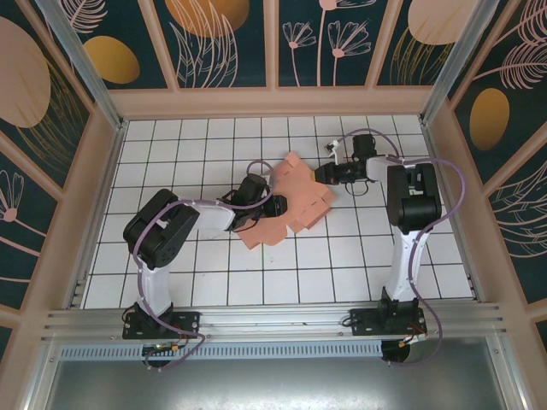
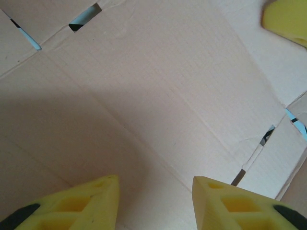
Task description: Fold the paper box
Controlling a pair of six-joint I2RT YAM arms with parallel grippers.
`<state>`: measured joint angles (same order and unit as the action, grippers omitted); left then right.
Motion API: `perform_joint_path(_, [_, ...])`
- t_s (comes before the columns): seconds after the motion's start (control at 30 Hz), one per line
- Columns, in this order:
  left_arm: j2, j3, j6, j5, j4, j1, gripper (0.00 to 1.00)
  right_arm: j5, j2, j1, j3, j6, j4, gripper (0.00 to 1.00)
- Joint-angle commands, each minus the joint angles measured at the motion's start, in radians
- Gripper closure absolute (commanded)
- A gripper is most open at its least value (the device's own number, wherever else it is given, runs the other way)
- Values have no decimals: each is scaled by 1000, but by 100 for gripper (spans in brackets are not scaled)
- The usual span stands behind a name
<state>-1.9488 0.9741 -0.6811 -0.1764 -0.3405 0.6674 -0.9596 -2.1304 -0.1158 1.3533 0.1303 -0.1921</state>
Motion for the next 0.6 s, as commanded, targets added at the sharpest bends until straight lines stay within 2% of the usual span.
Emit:
perform_joint_path(0.0, [-1,-29,12,-6,68,-5,56,-2,27,-7,11,55,-42,82])
perform_joint_path(0.13, [-2,-26,12,-9,68,-5,56,-8,19,-11,7,65,-46,83])
perform_joint_path(0.27, [10,-29,12,0,67,-5,52,-5,14,-12,15,80,-66,100])
perform_joint_path(0.33, [17,-31,12,7,69,-6,49,15,20,-13,21,93,-84,100])
perform_joint_path(0.47, [50,-20,-5,30,65,-6,32,78,88,-21,-32,85,-27,100])
perform_joint_path(0.57, [40,41,-16,43,69,-16,36,93,153,-24,-89,64,30,100])
